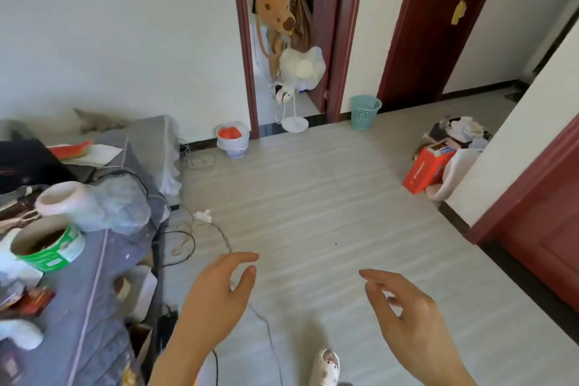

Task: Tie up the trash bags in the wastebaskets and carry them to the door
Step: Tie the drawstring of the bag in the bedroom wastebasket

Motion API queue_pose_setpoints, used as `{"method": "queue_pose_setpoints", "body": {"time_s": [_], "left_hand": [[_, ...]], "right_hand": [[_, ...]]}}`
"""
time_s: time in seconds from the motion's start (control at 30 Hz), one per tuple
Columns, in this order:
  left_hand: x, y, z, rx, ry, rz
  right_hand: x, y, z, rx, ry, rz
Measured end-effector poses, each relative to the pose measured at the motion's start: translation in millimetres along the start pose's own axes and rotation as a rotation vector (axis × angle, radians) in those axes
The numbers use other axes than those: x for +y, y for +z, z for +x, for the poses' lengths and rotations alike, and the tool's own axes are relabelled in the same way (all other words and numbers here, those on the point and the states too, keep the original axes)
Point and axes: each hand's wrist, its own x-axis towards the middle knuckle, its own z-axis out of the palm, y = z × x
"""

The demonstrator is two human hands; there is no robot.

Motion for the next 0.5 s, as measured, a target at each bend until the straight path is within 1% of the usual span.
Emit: {"method": "queue_pose_setpoints", "body": {"time_s": [0.07, 0.17, 0.27, 0.37, 0.43, 0.5], "left_hand": [[-3, 4, 61, 0.047, -0.035, -0.029], [-1, 9, 147, 0.137, -0.103, -0.061], [6, -1, 223, 0.144, -0.176, -0.064], [5, -14, 291, 0.197, -0.204, -0.084], [2, -25, 335, 0.249, -0.229, -0.075], [-6, -35, 384, 0.257, -0.254, -0.06]], "right_hand": [[3, 15, 74, -0.02, -0.045, 0.001], [0, 32, 189, -0.104, -0.103, -0.019], [-21, 45, 288, -0.174, -0.144, -0.018], [-40, 63, 374, -0.269, -0.169, -0.018], [-50, 79, 425, -0.307, -0.181, -0.01], [-57, 99, 475, -0.329, -0.19, -0.008]]}}
